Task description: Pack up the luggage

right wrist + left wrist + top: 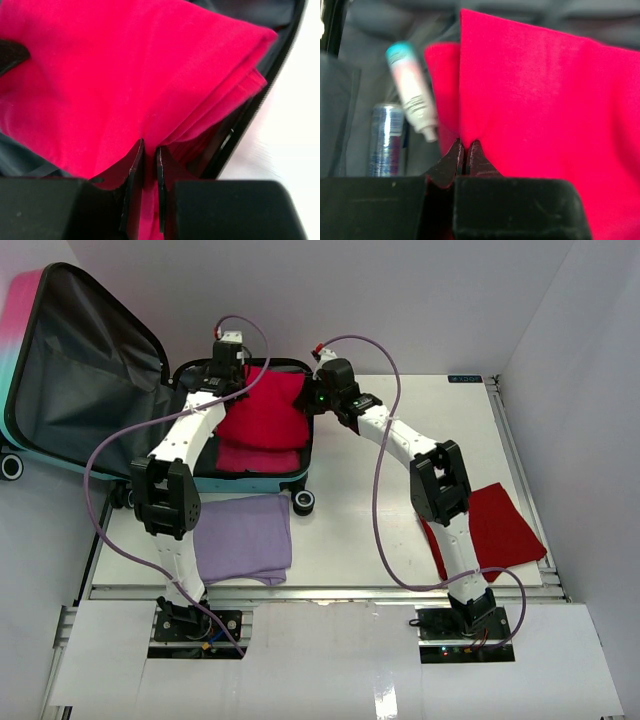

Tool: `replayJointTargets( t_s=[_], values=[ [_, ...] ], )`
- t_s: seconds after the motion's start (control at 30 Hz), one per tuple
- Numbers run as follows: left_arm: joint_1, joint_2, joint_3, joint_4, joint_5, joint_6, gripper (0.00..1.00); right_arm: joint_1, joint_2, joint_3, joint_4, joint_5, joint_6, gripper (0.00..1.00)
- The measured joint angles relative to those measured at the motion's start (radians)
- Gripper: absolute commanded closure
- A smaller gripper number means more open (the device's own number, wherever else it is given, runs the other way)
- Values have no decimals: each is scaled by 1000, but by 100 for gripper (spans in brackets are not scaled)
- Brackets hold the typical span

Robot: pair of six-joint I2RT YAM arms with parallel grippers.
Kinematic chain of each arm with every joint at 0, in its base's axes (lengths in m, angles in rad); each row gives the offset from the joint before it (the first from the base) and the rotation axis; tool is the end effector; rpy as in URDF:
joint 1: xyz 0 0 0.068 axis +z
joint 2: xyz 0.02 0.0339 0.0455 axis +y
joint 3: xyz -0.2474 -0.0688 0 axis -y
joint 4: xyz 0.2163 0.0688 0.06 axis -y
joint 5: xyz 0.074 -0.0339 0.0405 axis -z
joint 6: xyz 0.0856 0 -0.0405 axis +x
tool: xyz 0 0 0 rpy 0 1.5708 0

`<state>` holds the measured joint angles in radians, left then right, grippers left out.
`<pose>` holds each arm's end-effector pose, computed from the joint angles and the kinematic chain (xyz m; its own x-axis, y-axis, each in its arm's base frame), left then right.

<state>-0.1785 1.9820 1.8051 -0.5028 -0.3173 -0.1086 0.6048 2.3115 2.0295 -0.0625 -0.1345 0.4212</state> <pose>0.4606 -0.0560 0.2636 -0.6073 0.0049 -0.7944 -0.1367 0.9844 0.1107 0.4549 0.3284 0.2399 -0.5264 0.1287 -0.8405 -0.4954 0.7570 0.4262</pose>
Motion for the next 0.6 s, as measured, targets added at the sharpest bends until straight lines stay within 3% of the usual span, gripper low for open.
replayJointTargets(
  t_s=[0.23,0.3,0.37,0.47,0.6],
  values=[
    [68,122,-42,53,28,15,100,12,106,58,51,-16,28,92],
    [67,151,-42,69,29,32,91,12,111,59,57,-14,31,92],
    [67,168,-43,84,32,45,75,12,113,59,65,-12,35,89],
    [67,171,-48,112,47,56,58,12,113,59,67,-10,34,63],
    [70,170,-63,158,64,59,47,15,113,58,98,-16,34,47]
  ],
)
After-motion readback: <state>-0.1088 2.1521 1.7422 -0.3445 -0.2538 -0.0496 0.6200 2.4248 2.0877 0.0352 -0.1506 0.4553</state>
